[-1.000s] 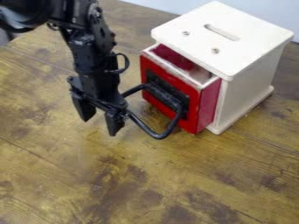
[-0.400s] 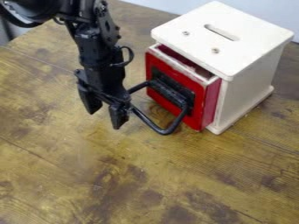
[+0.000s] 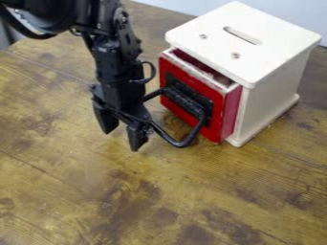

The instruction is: Close the drawer

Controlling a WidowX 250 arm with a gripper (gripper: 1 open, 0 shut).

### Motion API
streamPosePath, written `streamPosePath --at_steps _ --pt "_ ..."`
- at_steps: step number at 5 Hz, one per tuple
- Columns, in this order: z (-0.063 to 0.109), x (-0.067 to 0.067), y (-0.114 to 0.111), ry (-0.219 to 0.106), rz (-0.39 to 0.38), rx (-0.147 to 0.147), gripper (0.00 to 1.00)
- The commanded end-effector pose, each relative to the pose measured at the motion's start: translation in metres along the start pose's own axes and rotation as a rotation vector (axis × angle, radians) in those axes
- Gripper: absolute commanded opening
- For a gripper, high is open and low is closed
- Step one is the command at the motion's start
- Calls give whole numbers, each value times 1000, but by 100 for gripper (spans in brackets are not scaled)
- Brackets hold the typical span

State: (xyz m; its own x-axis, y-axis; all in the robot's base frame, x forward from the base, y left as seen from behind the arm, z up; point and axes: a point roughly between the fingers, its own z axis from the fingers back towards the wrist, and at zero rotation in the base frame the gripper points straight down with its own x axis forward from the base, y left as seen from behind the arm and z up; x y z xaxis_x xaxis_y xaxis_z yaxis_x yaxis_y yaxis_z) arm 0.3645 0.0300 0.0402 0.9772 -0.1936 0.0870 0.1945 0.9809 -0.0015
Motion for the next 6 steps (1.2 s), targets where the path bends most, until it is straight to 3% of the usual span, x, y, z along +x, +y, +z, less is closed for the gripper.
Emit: streamPosePath --at_steps 1,3,6 --pt "35 11 3 -101 -2 32 100" --pt "42 15 15 -118 5 32 100" --pt "30 15 13 -75 10 15 100"
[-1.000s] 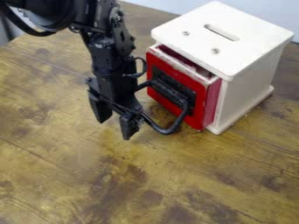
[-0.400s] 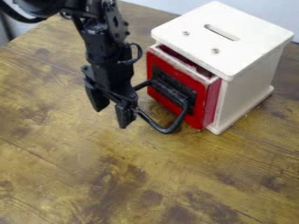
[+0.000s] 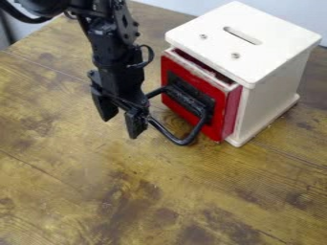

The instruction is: Close the drawer

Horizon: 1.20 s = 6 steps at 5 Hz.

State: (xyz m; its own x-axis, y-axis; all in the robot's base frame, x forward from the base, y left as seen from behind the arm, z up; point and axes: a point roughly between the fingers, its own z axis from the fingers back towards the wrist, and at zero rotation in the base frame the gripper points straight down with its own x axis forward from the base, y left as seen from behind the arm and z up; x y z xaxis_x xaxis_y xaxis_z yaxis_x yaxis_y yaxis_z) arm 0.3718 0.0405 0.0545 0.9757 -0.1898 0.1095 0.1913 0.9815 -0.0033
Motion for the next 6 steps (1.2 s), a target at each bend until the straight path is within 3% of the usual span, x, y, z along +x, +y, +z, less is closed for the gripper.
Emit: streamPosePath --at_steps 1,3,4,5,6 --pt "10 8 -5 -42 17 19 100" --pt "5 8 -22 -24 -7 11 100" --pt "3 9 -27 -35 23 21 0" --pt "4 11 -32 -40 52 25 100" --pt "6 13 -37 -48 81 26 100"
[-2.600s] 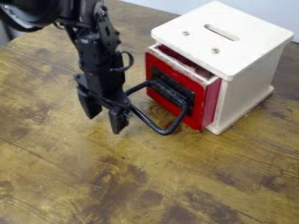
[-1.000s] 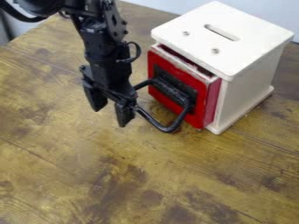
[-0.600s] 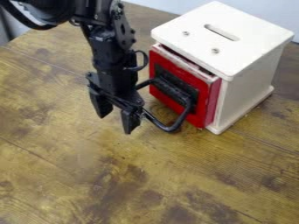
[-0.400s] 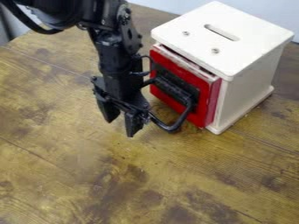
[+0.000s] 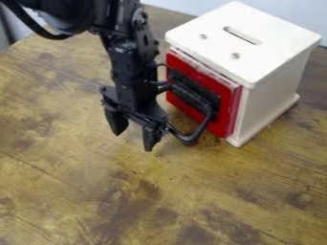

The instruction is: Close the drawer

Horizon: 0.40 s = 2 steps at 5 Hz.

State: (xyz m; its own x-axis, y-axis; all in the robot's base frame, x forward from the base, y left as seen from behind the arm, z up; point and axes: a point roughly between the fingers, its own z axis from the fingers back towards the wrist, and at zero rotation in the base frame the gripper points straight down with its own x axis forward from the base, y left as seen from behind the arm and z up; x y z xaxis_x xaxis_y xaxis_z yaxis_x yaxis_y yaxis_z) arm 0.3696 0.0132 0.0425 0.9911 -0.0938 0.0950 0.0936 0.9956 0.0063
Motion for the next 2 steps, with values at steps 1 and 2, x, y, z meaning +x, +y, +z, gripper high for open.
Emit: streamPosePath --at_steps 1,2 --pt "21 11 -13 -68 1 0 100" --pt "24 12 -15 -75 17 0 100"
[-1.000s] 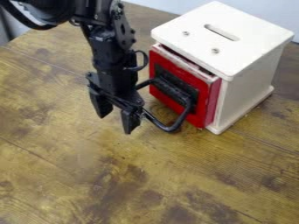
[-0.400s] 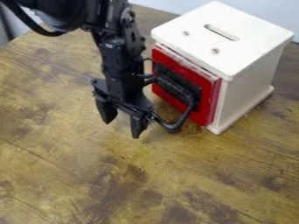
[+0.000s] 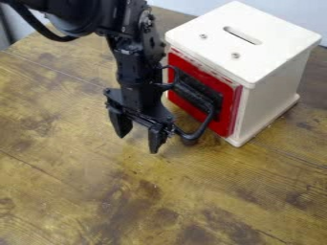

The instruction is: Close the drawer

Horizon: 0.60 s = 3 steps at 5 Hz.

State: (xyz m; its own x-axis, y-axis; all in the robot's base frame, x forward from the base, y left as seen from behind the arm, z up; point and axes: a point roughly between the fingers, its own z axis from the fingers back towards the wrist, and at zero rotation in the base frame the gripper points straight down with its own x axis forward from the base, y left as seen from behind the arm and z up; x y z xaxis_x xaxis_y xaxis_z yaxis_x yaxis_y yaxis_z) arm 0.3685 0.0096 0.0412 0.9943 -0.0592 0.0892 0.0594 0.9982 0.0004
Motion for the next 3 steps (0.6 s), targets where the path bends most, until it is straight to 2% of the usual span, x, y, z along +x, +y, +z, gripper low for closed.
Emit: streamPosePath --at_steps 1,3 --pt "27 14 -21 -91 -30 0 100" --pt "30 15 -39 -102 -60 -3 100"
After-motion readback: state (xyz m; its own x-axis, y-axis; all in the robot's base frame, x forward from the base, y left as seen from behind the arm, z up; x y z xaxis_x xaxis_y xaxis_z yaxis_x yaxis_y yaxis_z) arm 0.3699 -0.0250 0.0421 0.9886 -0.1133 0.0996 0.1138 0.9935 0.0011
